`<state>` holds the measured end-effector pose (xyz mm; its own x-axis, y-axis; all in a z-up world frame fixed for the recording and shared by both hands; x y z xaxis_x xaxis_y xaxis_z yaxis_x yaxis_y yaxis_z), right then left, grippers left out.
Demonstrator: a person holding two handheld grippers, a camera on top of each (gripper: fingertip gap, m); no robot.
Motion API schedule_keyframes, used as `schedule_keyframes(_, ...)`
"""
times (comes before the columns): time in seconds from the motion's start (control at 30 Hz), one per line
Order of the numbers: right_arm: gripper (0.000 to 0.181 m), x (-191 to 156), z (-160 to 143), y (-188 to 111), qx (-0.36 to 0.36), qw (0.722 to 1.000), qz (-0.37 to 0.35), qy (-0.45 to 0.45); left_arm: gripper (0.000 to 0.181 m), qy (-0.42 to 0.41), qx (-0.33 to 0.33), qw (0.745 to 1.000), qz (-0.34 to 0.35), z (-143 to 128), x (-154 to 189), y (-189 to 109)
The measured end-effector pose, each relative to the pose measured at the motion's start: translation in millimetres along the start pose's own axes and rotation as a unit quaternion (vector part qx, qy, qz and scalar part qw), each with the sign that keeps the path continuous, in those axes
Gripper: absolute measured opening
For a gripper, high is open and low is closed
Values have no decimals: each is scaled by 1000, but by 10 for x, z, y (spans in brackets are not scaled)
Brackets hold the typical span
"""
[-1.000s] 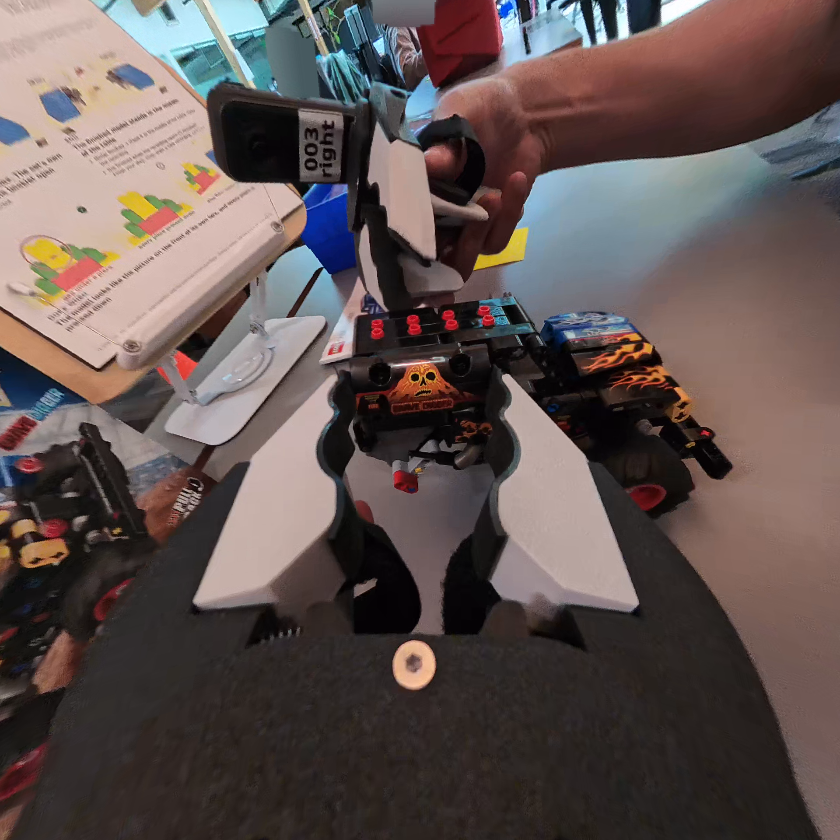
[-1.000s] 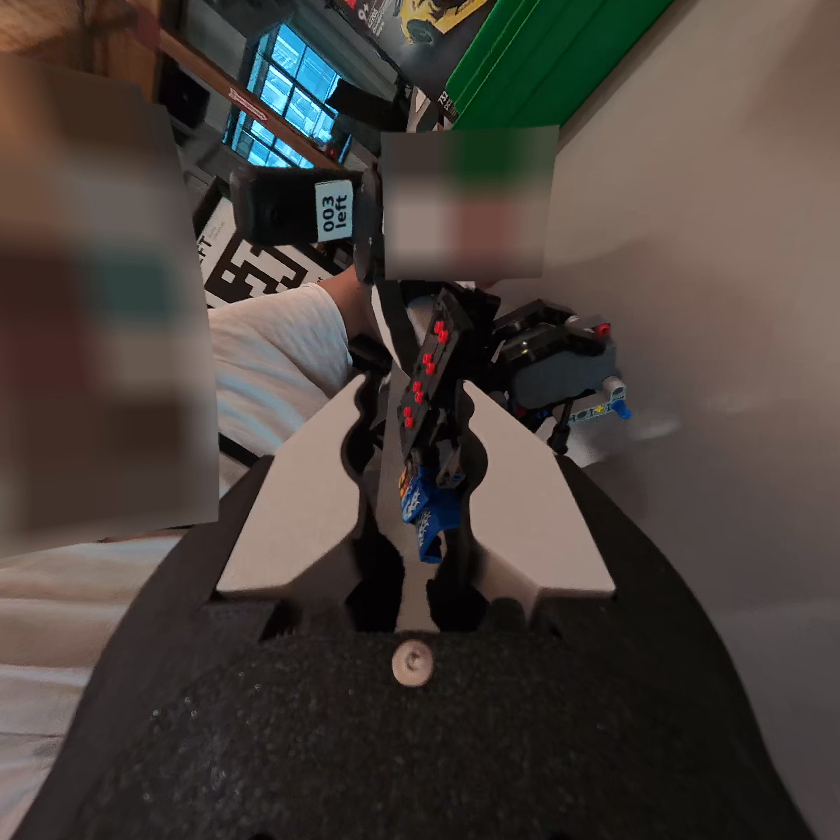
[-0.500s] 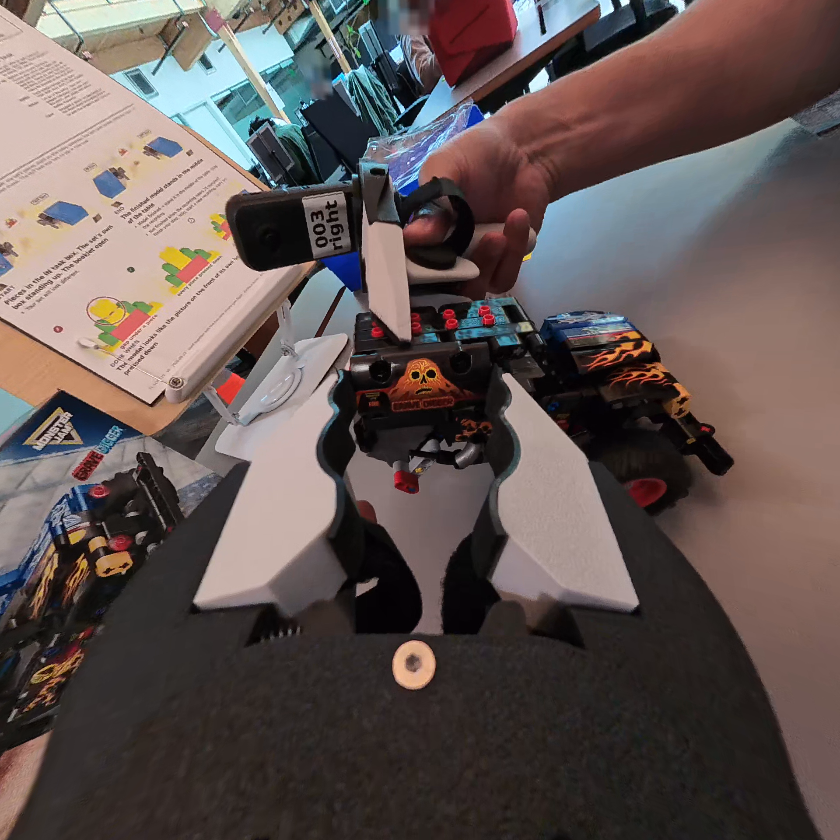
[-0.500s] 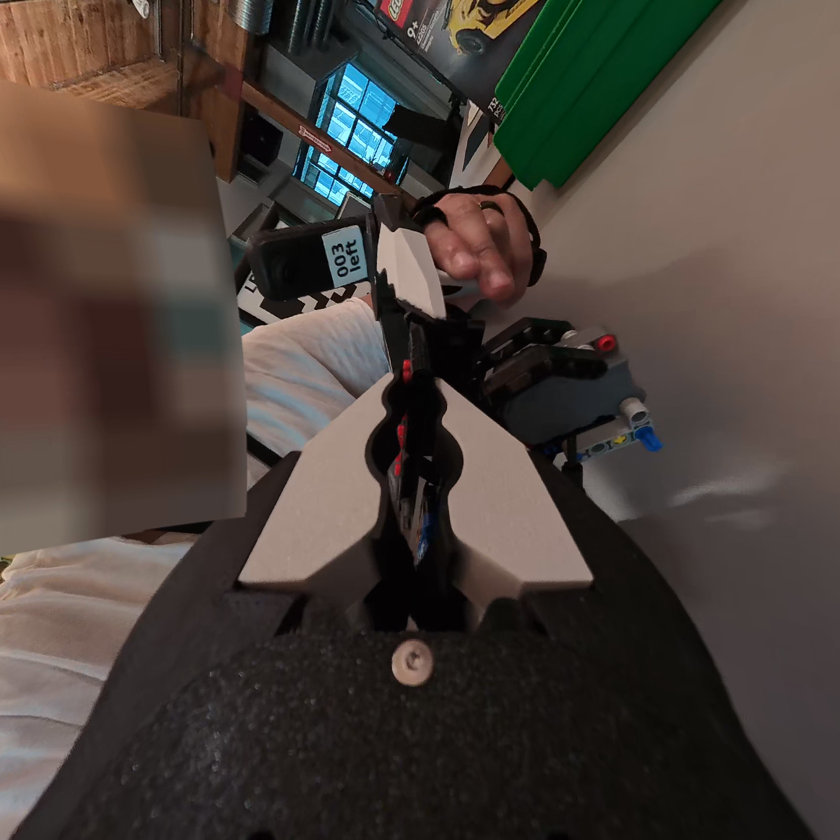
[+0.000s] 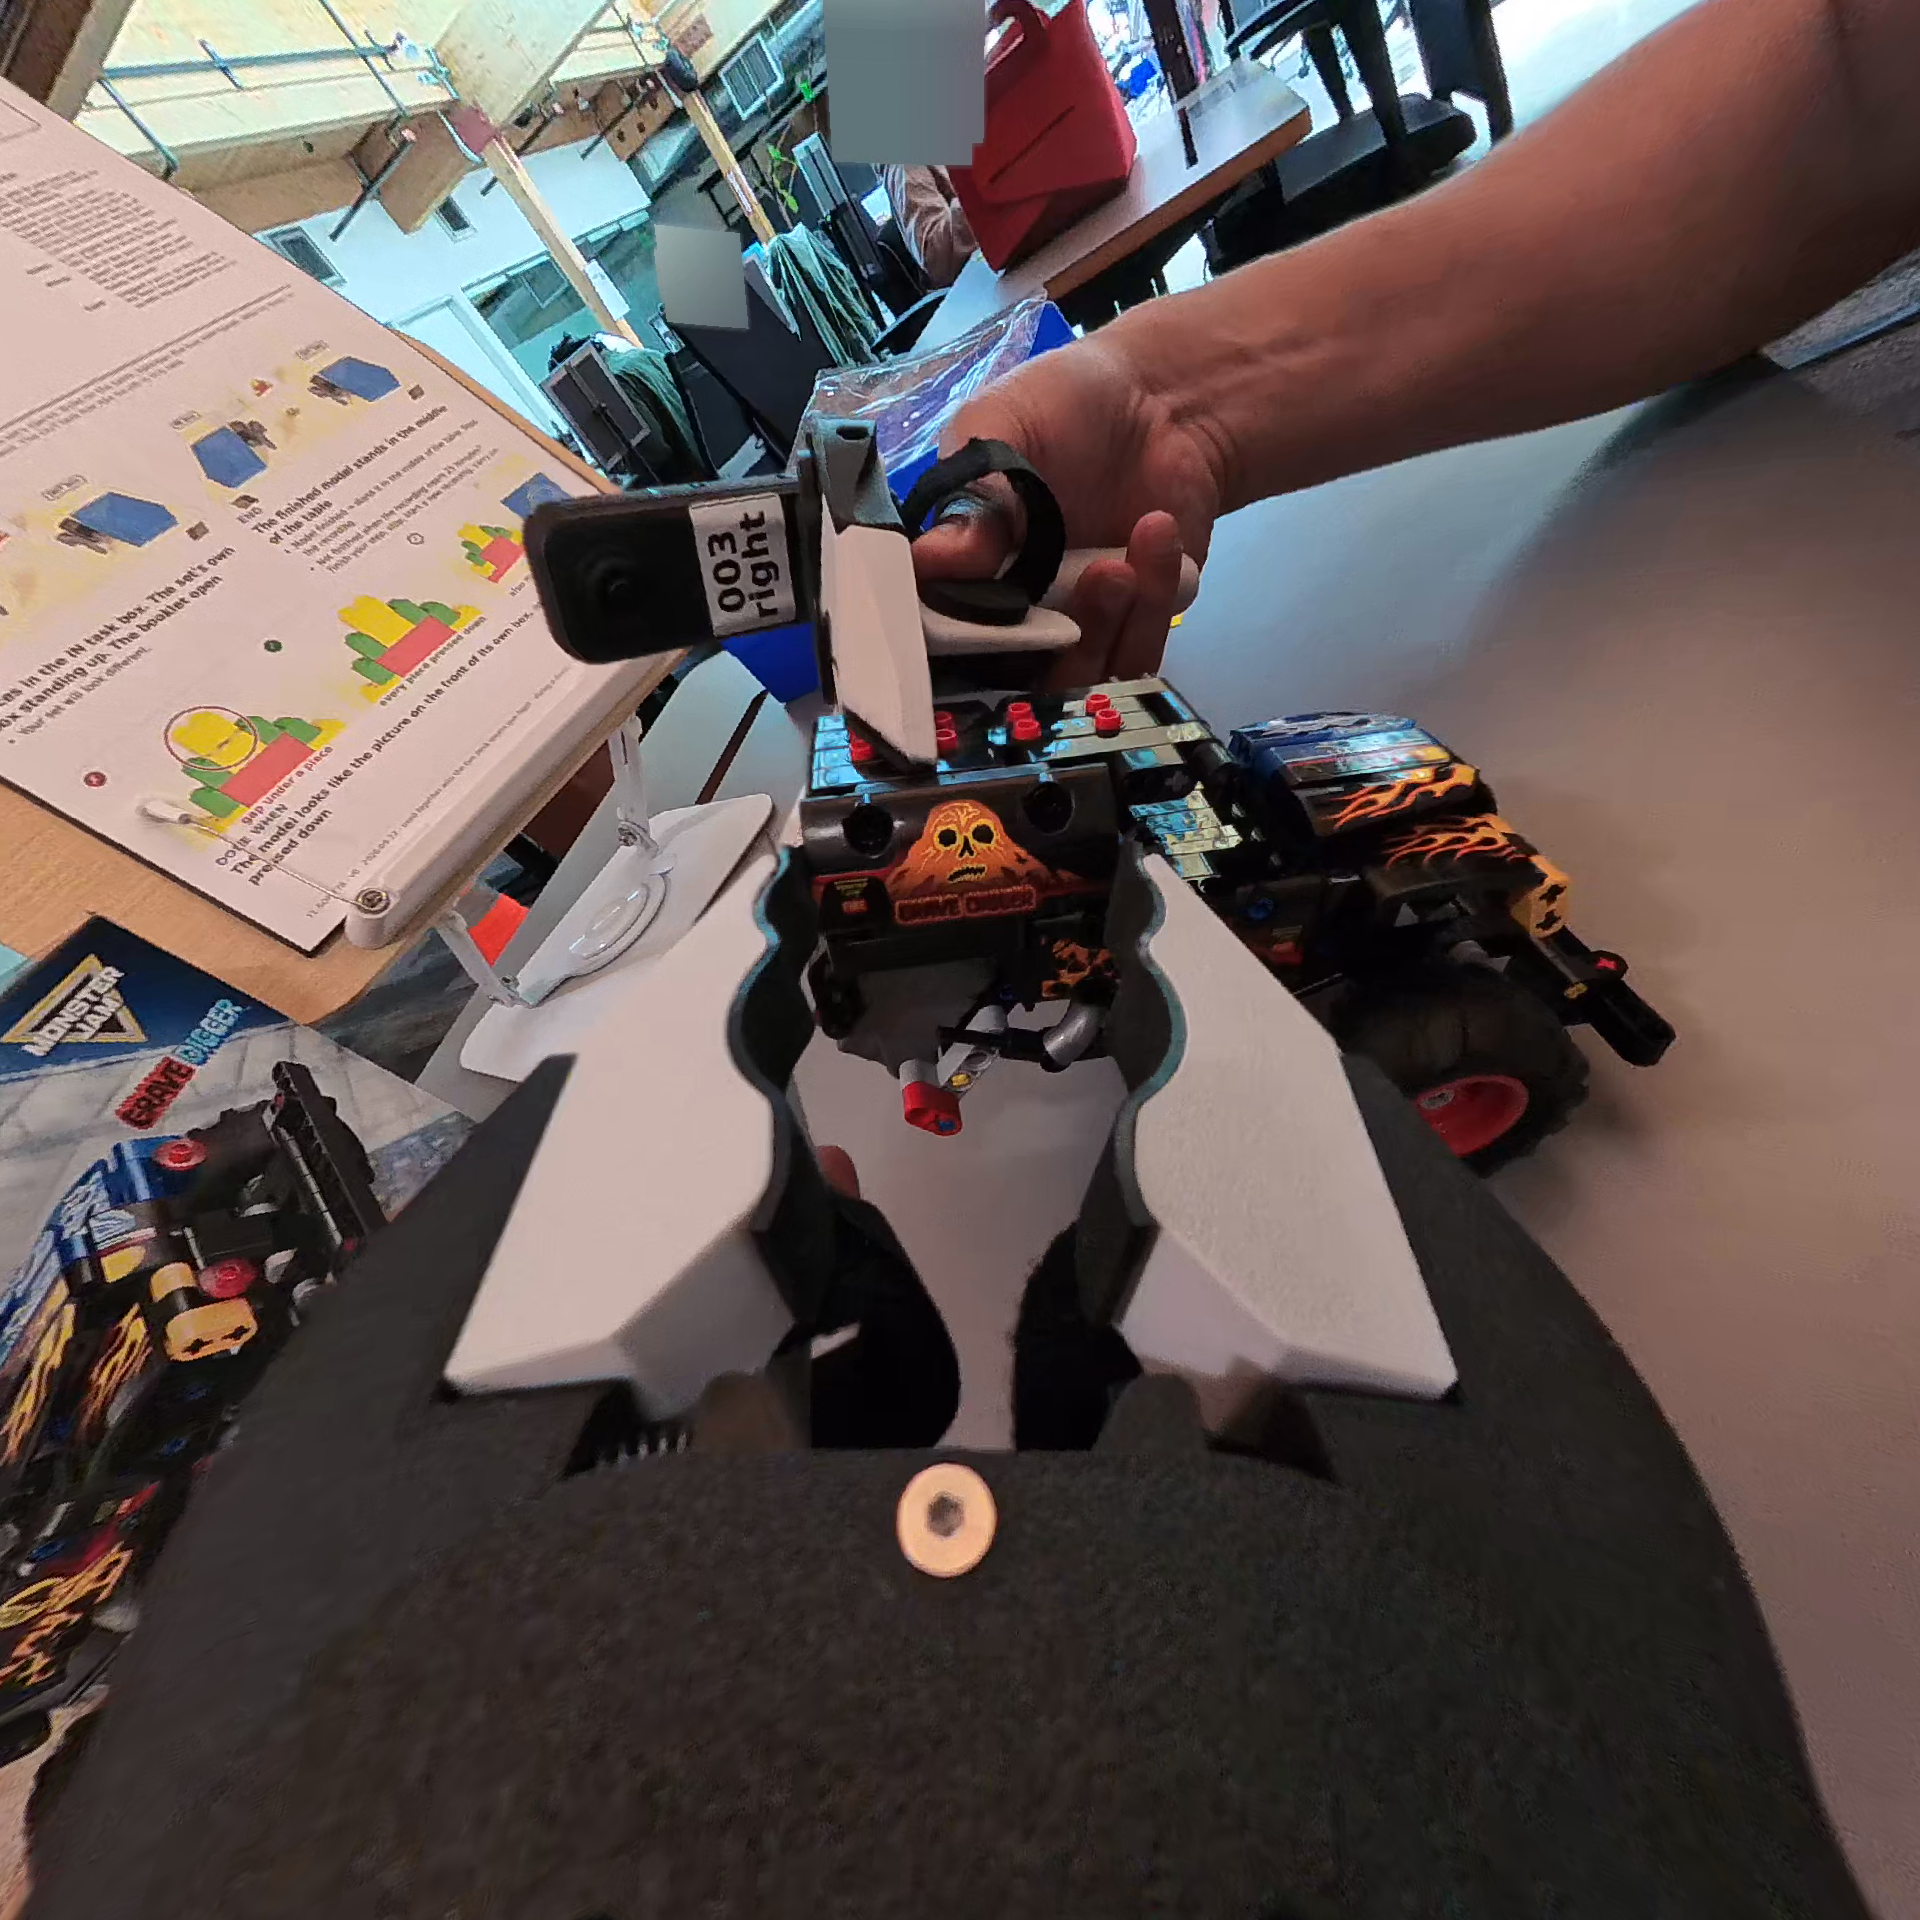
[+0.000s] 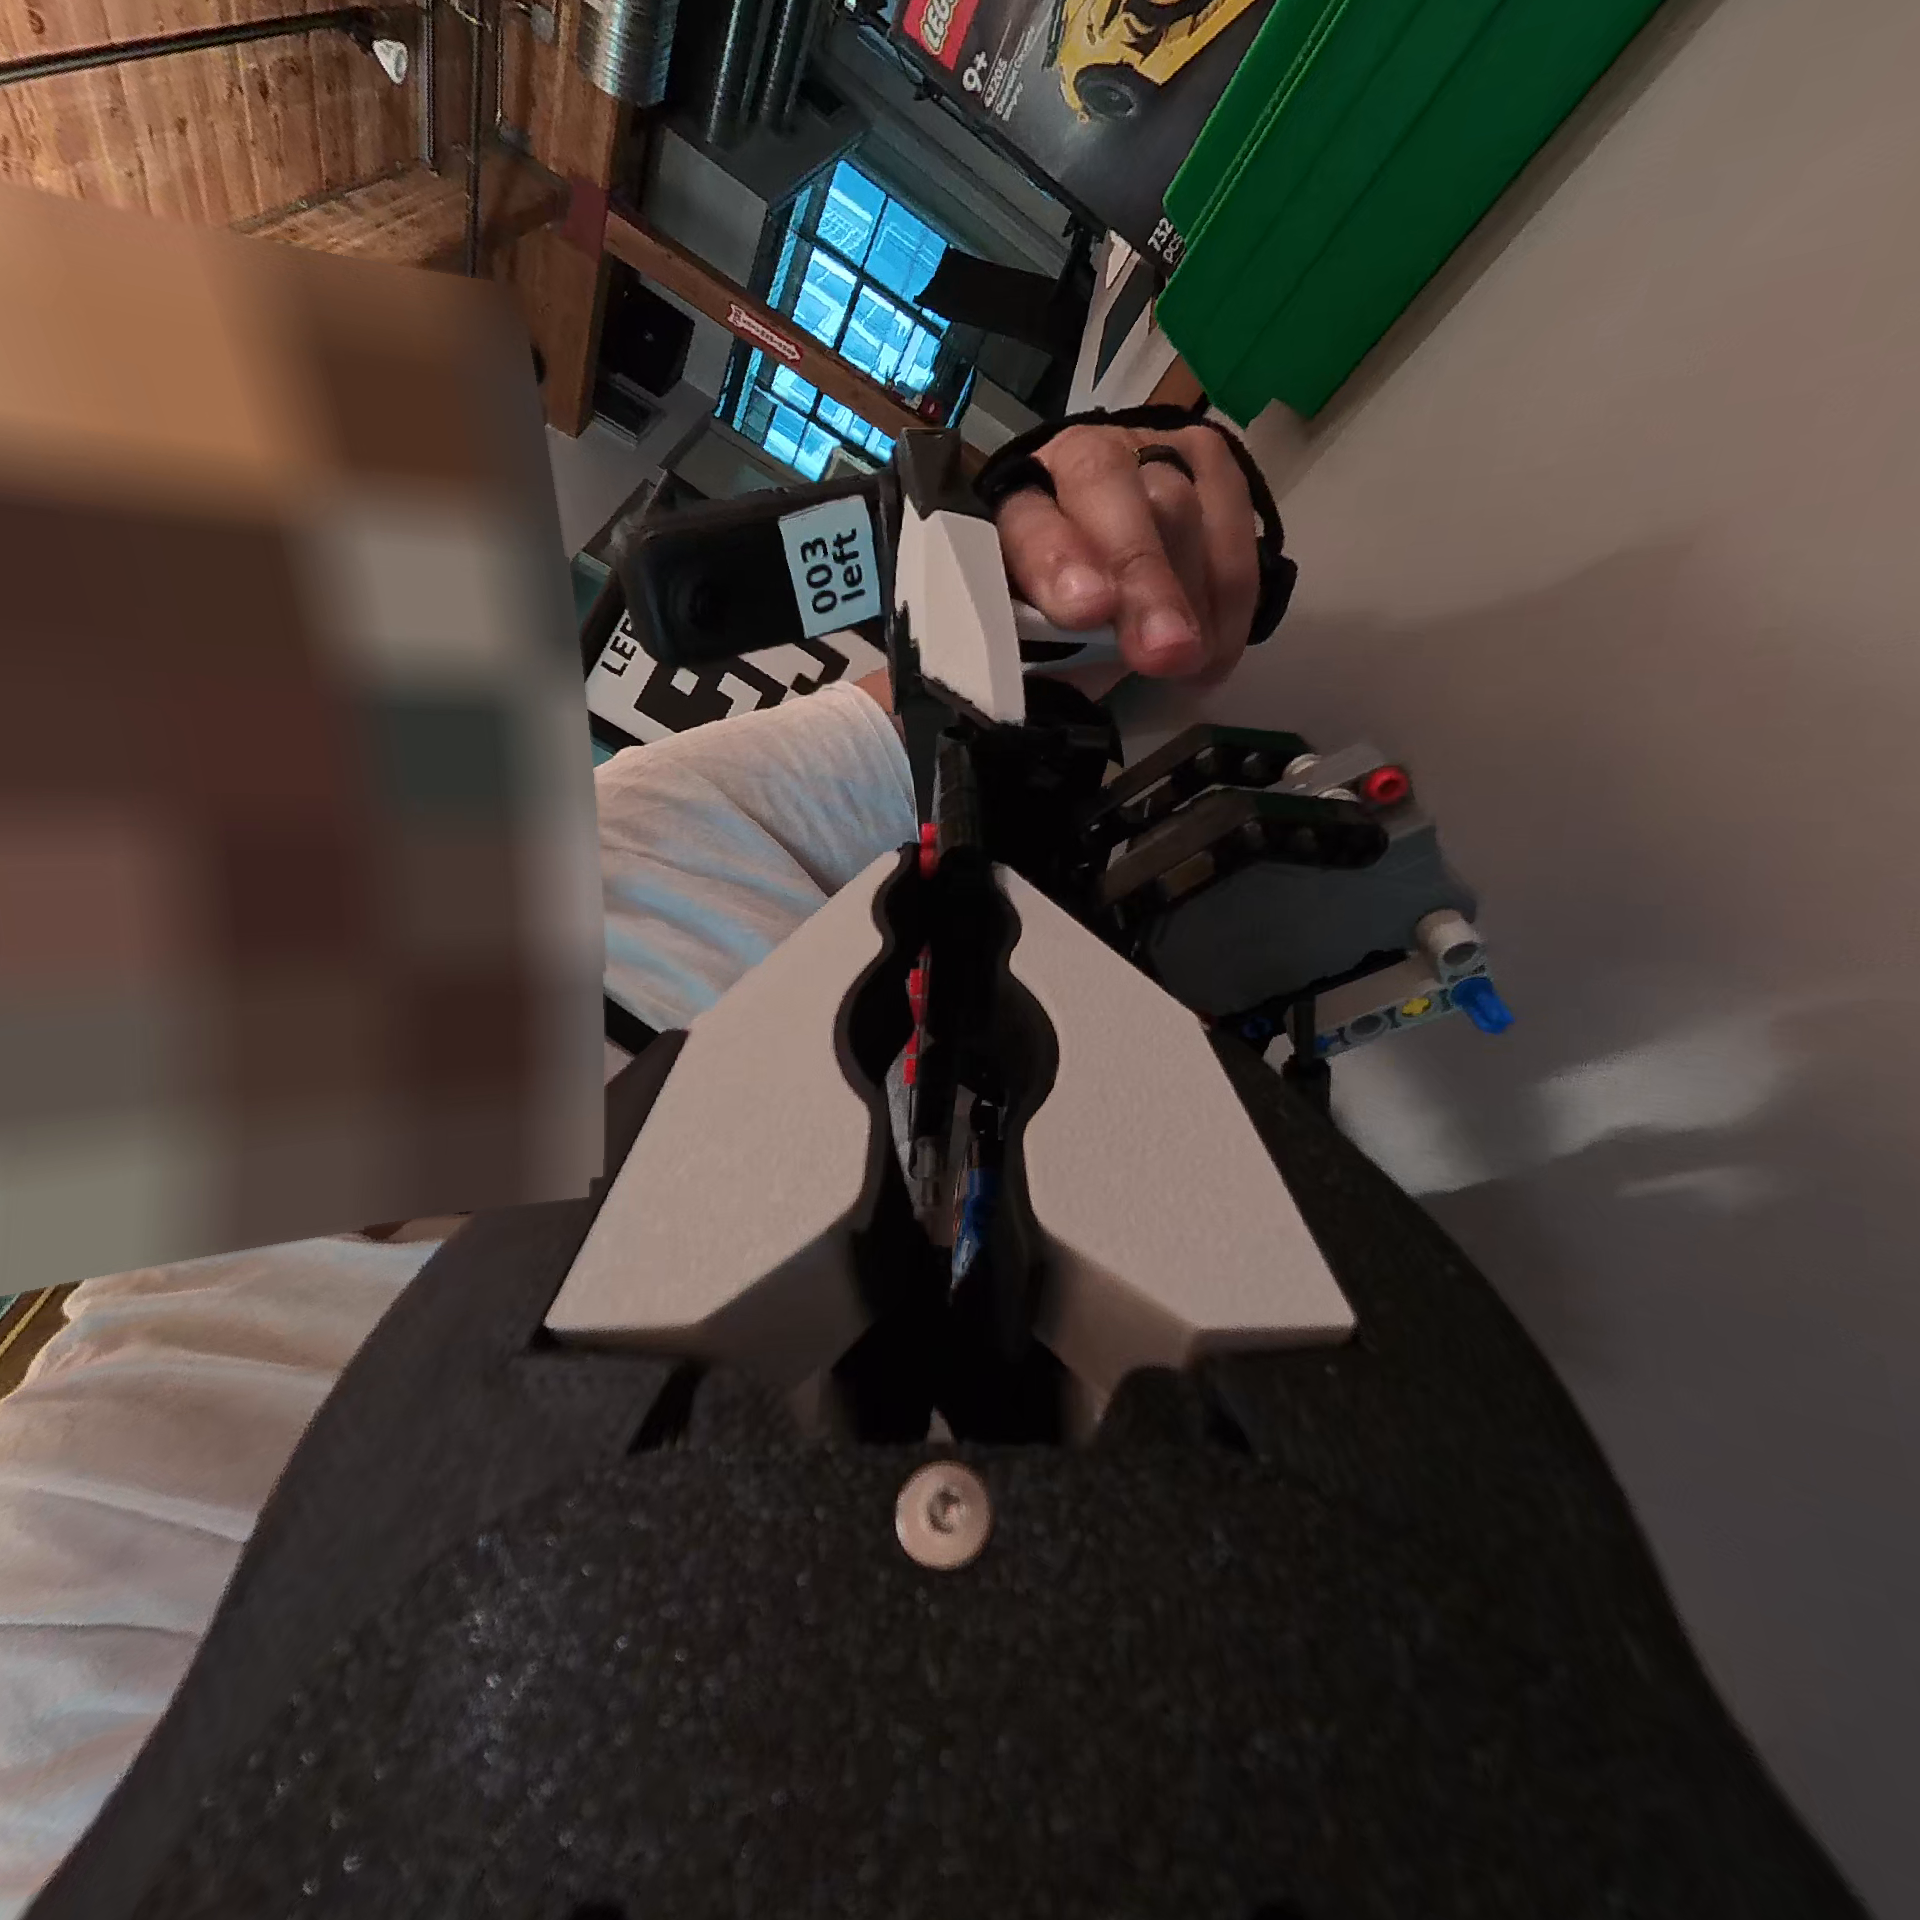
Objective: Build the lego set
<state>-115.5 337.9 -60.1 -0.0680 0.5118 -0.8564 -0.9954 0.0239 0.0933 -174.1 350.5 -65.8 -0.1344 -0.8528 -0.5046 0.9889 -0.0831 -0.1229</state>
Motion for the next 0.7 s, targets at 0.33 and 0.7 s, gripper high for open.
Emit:
schedule_keyframes(0.33, 8, -64, -43, 56, -18, 999, 20, -16, 76, -139, 9, 978, -156, 15, -61, -111)
schedule_keyframes(0.7, 8, -263, -144, 324, -129, 987, -9, -95, 17, -13, -57, 950, -306, 289, -3, -243)
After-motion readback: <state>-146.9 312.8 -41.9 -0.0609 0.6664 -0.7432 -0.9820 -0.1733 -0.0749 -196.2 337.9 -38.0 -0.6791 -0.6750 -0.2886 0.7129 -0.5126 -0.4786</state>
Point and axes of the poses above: each gripper's, where its closed fingertips meet, y out along the fingers, z out of its top, x = y × z across the jaws, the point moved 3 cm from there along -y, back along the fingers, and after that the axes turned 8 degrees about z, right-handed, at the moved point
